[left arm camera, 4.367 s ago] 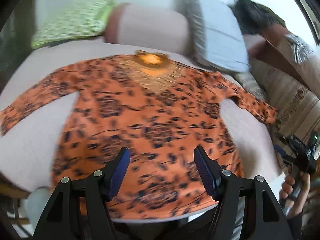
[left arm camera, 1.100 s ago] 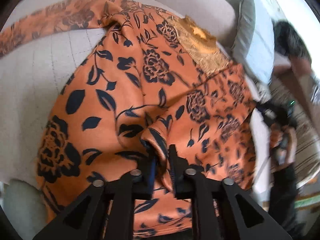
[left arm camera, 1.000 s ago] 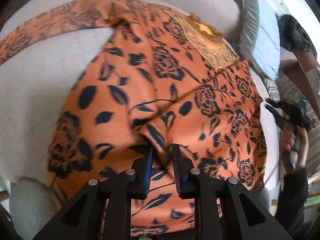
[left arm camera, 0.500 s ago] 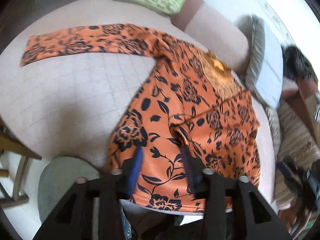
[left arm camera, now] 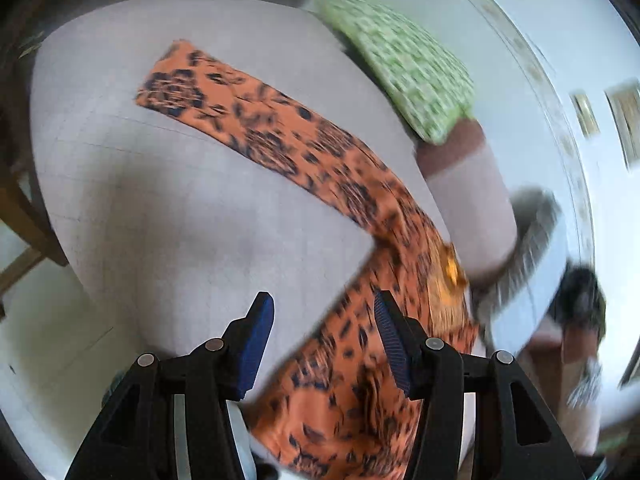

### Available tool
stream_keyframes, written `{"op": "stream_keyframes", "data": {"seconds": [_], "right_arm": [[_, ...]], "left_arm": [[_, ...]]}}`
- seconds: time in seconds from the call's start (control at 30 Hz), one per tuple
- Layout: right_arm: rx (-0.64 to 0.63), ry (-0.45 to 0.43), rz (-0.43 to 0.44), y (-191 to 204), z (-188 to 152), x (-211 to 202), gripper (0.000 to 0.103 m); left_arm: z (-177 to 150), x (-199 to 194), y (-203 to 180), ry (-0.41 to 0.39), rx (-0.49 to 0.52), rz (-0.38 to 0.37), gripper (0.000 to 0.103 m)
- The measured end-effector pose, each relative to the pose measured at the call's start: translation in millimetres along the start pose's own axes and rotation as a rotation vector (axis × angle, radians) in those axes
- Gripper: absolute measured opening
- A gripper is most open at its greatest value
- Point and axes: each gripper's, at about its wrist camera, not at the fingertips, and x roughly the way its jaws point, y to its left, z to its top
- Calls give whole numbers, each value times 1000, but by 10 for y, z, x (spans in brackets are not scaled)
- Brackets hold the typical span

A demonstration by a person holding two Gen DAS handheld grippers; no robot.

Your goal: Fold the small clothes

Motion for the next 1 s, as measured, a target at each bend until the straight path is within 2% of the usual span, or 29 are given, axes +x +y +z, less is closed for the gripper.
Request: {"op": "stream_keyframes", "data": {"seconds": [0.1,0.23,0.33,0.4,0.47,0.63,0.7,0.73,0.77,0.8,0.83,0.9,0.97,1.0], "right_arm": [[-16,42,0,102,67,287,66],[-22,95,-2,152,141,679,66],[-7,135,2,135,173,927,66],[-4,152,4,124,172,1036,66],[-3,165,-4,102,170,1124,66],[39,166,-17,0,165,1190,66],[52,164,-19,-33,160,1167,66],[55,165,-19,-45,156,1147,66],[57,161,-19,-49,157,1123,66],[58,155,-20,-53,156,1090,66],[60,148,-19,-57,155,1047,66],[63,130,-11,-69,146,943,66],[62,117,-15,-78,139,867,66],[62,112,-18,-94,128,822,66]], "left_arm": [[270,46,276,-57,-108,18,52],[615,222,743,-121,-274,100,52],[820,448,993,-115,-361,127,52],[901,520,1005,-140,-363,133,54],[991,548,903,-168,-327,159,62],[1211,712,844,-221,-356,239,62],[1293,770,752,-229,-325,299,61],[1310,802,703,-235,-300,333,58],[1322,825,650,-247,-279,374,46],[1318,831,618,-255,-258,419,22],[1325,841,583,-259,-245,443,11],[1298,864,500,-257,-209,419,7],[1195,740,356,-294,-141,419,6],[1087,618,192,-338,-75,429,6]]}}
